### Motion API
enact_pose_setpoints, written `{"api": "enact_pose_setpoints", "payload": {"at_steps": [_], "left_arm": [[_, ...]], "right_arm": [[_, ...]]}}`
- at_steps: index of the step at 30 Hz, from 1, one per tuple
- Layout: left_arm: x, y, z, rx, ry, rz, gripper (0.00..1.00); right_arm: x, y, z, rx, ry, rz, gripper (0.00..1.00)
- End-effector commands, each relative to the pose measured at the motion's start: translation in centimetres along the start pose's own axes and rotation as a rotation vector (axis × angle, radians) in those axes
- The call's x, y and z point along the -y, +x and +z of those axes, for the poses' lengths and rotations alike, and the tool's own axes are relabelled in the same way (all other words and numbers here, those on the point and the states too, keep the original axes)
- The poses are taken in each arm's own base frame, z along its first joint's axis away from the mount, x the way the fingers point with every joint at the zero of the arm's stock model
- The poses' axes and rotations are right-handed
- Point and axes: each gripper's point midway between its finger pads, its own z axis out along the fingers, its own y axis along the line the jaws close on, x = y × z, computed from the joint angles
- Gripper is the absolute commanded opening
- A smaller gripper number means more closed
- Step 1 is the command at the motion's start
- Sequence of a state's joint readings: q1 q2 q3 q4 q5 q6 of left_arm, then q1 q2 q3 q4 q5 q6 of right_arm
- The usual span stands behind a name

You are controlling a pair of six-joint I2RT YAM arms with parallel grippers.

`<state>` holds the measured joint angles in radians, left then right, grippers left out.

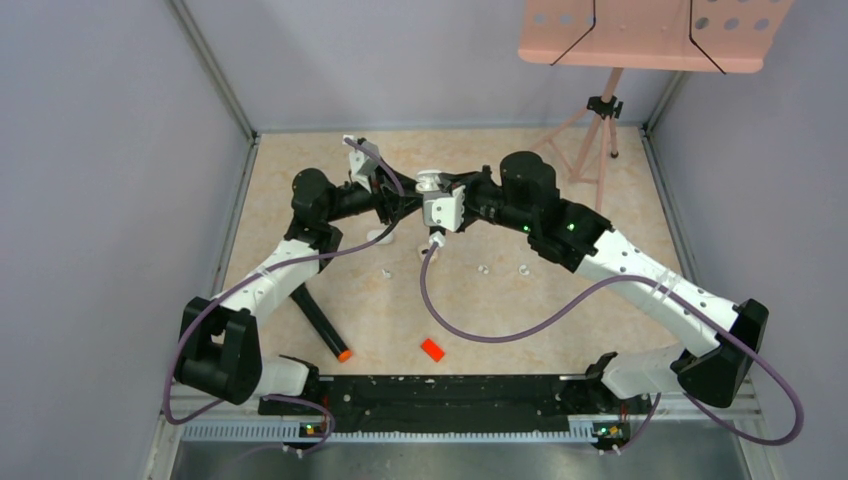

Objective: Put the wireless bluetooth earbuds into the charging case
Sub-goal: Place the earbud in the charging case.

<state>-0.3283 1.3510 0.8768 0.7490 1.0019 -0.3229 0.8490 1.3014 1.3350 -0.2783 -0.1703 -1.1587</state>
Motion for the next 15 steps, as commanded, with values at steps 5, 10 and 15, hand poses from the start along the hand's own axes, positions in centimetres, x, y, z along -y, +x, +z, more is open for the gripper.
{"api": "enact_pose_setpoints", "payload": {"at_steps": [5, 10, 15], "left_arm": [[0.6, -2.4, 0.0, 0.058, 0.006, 0.098, 0.00], [0.5, -2.3, 0.0, 0.058, 0.003, 0.103, 0.00], [0.4, -2.0, 0.0, 0.053, 0.001, 0.103, 0.00]], "right_arm": [[-1.4, -1.9, -0.2, 0.082, -0.064, 0.003, 0.05], [-1.4, -1.7, -0.3, 0.061, -0.076, 0.032, 0.25], [-0.2, -1.9, -0.9, 0.039, -0.068, 0.073, 0.40]]}}
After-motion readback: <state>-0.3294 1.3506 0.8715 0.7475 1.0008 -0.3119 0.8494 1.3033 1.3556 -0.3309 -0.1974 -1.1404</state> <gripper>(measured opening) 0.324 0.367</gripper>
